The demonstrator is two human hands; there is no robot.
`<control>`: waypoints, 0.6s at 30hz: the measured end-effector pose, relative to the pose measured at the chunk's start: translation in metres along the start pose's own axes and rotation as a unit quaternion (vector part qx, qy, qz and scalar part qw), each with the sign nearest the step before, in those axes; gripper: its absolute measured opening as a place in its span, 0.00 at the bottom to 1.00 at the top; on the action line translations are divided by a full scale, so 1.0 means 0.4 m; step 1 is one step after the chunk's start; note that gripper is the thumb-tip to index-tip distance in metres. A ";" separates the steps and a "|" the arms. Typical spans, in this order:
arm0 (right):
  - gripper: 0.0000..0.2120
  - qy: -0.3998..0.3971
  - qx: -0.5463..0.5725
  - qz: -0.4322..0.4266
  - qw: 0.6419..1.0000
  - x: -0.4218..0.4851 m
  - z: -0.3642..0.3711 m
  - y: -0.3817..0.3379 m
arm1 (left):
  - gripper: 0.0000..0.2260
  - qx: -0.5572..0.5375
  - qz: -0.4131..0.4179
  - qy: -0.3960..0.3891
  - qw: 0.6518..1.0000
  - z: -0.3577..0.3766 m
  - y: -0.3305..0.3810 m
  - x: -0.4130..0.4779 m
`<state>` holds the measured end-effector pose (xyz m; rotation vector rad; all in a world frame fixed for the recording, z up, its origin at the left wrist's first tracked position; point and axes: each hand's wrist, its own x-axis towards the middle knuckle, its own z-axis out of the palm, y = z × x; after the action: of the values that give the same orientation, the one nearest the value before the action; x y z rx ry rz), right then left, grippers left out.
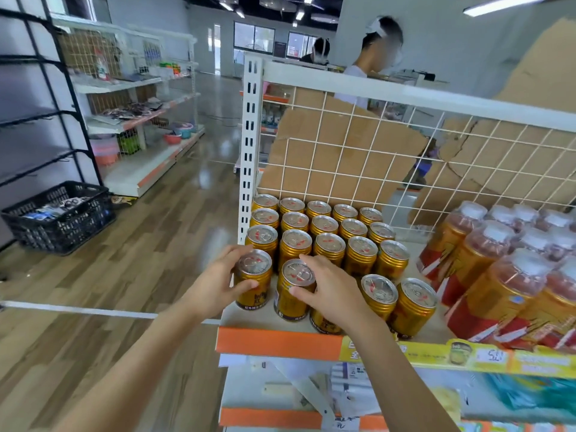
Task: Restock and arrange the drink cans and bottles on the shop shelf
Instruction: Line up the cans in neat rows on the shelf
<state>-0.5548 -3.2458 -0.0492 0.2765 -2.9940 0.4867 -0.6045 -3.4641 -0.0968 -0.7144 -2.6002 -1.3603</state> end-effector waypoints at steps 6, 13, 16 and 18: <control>0.32 -0.021 0.013 0.014 1.000 0.023 -0.006 -0.011 | 0.29 -0.145 -0.060 0.032 0.987 0.027 -0.023 -0.014; 0.30 -0.055 0.063 -0.004 0.996 0.040 -0.027 0.015 | 0.32 -0.167 -0.145 0.073 0.973 0.109 -0.049 -0.051; 0.28 -0.045 0.072 0.003 0.996 0.048 -0.021 0.014 | 0.29 -0.148 -0.147 0.113 0.971 0.125 -0.037 -0.054; 0.27 -0.018 0.082 0.020 0.996 0.052 -0.011 0.012 | 0.27 -0.149 -0.143 0.103 0.973 0.128 -0.040 -0.054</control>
<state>-0.5757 -3.2433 -0.0438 0.2393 -3.0033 0.7403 -0.5872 -3.4384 -0.1455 -0.2116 -2.4303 -1.8248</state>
